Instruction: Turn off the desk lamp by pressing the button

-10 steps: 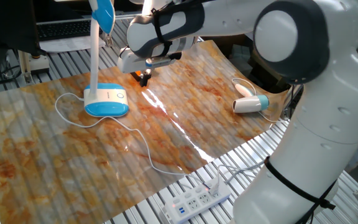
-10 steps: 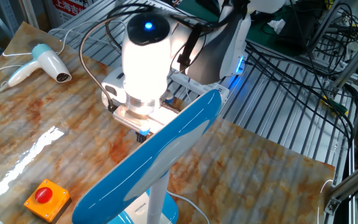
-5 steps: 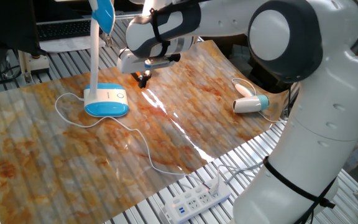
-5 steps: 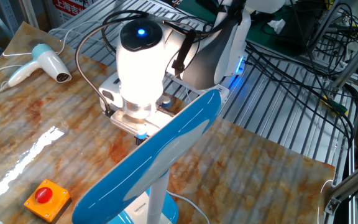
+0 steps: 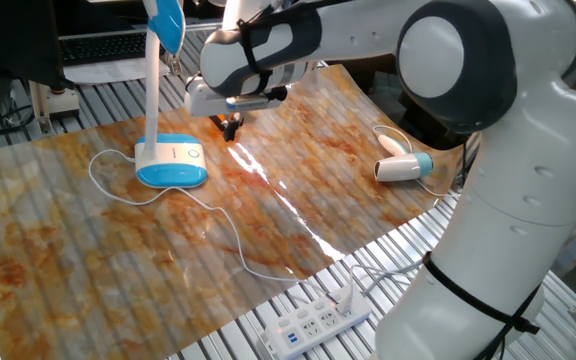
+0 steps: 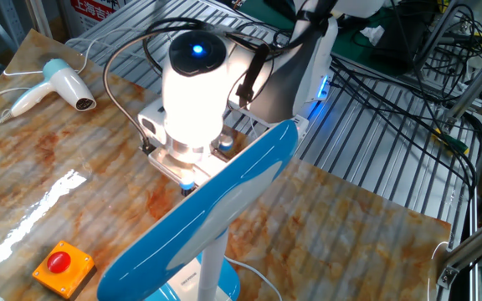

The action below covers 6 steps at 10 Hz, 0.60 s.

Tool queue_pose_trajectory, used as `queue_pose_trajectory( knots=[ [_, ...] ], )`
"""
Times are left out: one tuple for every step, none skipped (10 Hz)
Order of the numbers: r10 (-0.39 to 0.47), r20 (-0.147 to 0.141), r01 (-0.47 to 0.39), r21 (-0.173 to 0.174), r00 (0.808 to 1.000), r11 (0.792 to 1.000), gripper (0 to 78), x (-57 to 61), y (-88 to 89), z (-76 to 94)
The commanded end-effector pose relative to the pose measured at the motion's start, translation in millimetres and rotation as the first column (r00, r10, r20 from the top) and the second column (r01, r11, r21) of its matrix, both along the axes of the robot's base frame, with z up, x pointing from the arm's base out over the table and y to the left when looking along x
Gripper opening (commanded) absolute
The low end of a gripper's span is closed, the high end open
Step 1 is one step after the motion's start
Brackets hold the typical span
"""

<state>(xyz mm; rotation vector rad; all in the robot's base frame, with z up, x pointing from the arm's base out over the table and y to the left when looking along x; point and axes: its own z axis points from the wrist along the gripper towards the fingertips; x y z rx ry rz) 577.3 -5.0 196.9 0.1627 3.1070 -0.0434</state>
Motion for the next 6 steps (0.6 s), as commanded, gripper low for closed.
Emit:
queue_pose_trajectory(
  knots=[
    [0.025,0.008,-0.025,-0.008,1.0,1.0,0.0,5.5,5.6,-10.2],
    [0.034,0.008,-0.034,-0.006,0.999,0.999,0.0,8.9,6.8,-14.7],
    [0.036,0.008,-0.036,-0.005,0.999,0.999,0.0,9.5,7.0,-15.4],
    [0.039,0.017,-0.039,-0.003,0.999,0.999,0.0,15.2,8.4,-21.5],
    [0.038,0.026,-0.038,-0.004,0.999,0.999,0.0,18.9,8.5,-25.2],
    [0.038,0.03,-0.038,-0.004,0.999,0.999,0.0,22.7,8.4,-28.5]
  ],
)
